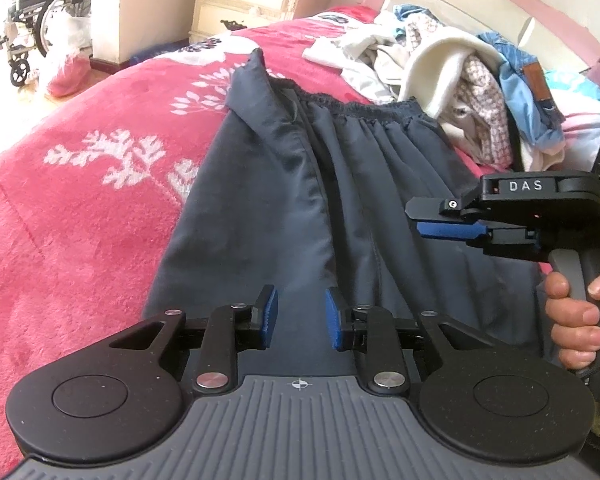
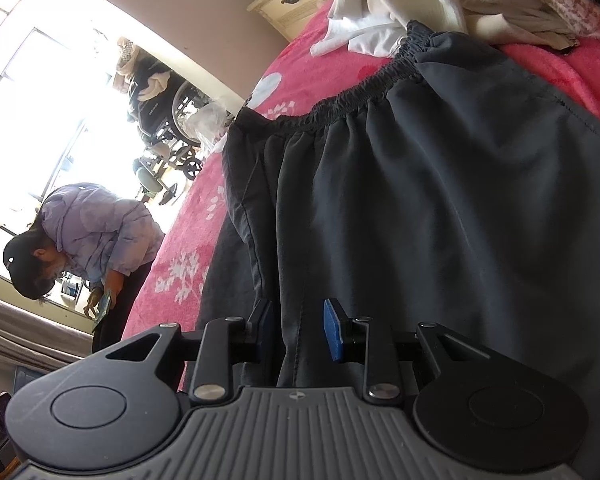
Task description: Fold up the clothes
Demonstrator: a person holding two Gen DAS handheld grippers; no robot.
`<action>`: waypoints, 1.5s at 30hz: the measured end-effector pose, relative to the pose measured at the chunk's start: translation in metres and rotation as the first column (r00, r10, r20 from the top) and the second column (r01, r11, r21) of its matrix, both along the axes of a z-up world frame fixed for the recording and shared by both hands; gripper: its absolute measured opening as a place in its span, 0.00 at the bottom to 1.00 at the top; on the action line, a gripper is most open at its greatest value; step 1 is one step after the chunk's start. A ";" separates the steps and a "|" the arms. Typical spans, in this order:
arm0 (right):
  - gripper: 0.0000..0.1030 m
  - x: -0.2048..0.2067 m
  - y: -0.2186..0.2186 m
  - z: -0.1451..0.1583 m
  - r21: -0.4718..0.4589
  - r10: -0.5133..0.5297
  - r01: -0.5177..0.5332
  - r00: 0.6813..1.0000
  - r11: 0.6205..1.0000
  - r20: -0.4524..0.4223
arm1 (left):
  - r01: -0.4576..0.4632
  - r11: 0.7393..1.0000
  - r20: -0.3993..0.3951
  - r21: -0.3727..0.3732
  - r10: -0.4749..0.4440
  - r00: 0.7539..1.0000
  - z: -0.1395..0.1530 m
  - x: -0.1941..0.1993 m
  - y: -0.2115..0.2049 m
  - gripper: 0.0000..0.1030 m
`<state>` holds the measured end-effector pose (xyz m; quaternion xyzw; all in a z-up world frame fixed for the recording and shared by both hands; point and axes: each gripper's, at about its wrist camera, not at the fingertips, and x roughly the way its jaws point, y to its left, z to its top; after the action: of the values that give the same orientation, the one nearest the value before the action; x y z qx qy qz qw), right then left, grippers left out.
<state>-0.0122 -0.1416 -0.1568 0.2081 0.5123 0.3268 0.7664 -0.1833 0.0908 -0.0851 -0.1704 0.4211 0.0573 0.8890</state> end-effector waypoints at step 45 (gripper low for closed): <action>0.31 -0.005 0.016 -0.003 0.052 0.096 -0.097 0.995 0.994 0.022 | 0.005 0.999 -0.082 -0.036 -0.008 0.997 -0.038 0.018 0.015 0.00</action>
<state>-0.0169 -0.1254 -0.1594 0.2002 0.5056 0.3789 0.7488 -0.1654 0.1056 -0.1230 -0.1826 0.4586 0.0539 0.8680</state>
